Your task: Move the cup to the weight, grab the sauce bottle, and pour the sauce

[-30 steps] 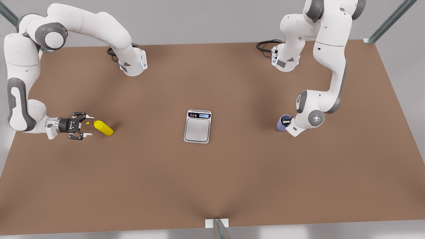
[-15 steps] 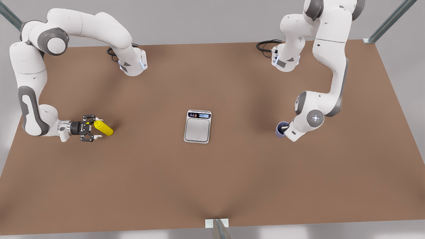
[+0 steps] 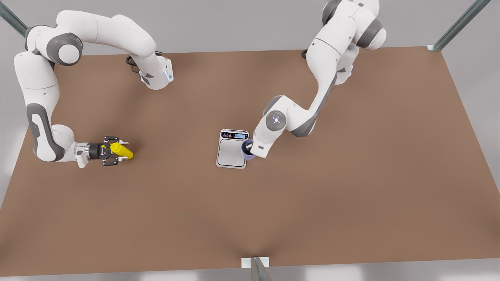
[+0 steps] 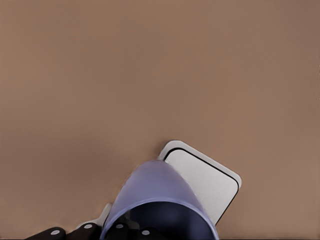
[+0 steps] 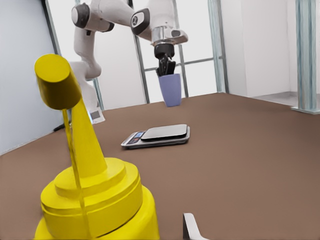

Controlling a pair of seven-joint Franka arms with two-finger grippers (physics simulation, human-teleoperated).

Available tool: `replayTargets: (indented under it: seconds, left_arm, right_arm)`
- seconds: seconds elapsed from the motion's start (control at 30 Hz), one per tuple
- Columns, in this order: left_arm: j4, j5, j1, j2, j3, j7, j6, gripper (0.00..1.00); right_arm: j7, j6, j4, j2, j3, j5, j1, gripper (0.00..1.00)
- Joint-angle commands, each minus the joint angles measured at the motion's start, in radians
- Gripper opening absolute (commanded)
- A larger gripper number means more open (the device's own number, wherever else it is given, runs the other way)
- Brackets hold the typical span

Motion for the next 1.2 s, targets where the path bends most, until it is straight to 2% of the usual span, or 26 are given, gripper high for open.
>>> replayTargets:
  seconds: [0.0,0.3,0.43,0.47,0.5,0.53,0.63,0.73,0.77,0.93,1.03,1.1,1.13,1.17]
  left_arm:
    - [0.006,-0.071,-0.006,0.003,0.000,-0.008,0.003,0.21]
    - [0.071,-0.067,-0.069,0.097,0.000,-0.058,0.036,0.21]
    - [0.081,-0.065,-0.069,0.114,0.002,-0.063,0.048,0.21]
    - [0.081,-0.065,-0.067,0.114,0.002,-0.063,0.048,0.35]
    - [0.081,-0.063,-0.067,0.114,0.002,-0.063,0.048,1.00]
    - [0.081,-0.060,-0.067,0.115,0.002,-0.063,0.048,1.00]
    - [0.081,-0.060,-0.067,0.114,0.002,-0.063,0.048,1.00]
    - [0.092,-0.060,-0.064,0.114,0.006,-0.063,0.048,1.00]
    - [0.097,-0.060,-0.063,0.114,0.006,-0.063,0.046,1.00]
    - [0.112,-0.059,-0.066,0.106,0.017,-0.071,0.039,1.00]
    - [0.112,-0.062,-0.063,0.071,0.029,-0.081,0.017,1.00]
    - [0.114,-0.068,0.003,-0.046,0.048,-0.074,-0.170,1.00]
    - [0.227,-0.076,0.187,-0.121,0.046,-0.058,-0.456,1.00]
    - [0.448,-0.172,0.451,-0.112,0.043,0.041,-0.711,1.00]
  right_arm:
    - [0.000,0.001,-0.002,0.000,0.001,0.000,0.000,0.58]
    - [0.015,-0.003,0.005,-0.002,0.001,-0.005,0.029,0.44]
    - [0.144,-0.014,0.043,-0.112,0.030,-0.031,0.063,0.44]
    - [0.179,-0.016,0.044,-0.140,0.041,-0.034,0.063,0.44]
    - [0.233,-0.014,0.046,-0.182,0.070,-0.044,0.063,0.44]
    - [0.290,-0.012,0.060,-0.207,0.109,-0.051,0.063,0.44]
    - [0.409,-0.016,0.153,-0.207,0.141,-0.066,0.127,0.44]
    - [0.589,-0.002,0.250,-0.216,0.258,-0.141,0.133,0.44]
    - [0.626,0.023,0.256,-0.218,0.271,-0.143,0.169,0.44]
    - [0.922,0.152,0.370,-0.232,0.271,-0.207,0.426,0.44]
    - [1.045,0.175,0.393,-0.261,0.281,-0.219,0.495,0.44]
    - [1.078,0.187,0.393,-0.282,0.285,-0.222,0.534,0.44]
    - [1.095,0.188,0.393,-0.284,0.287,-0.221,0.545,0.44]
    - [1.112,0.195,0.394,-0.284,0.287,-0.221,0.563,0.44]
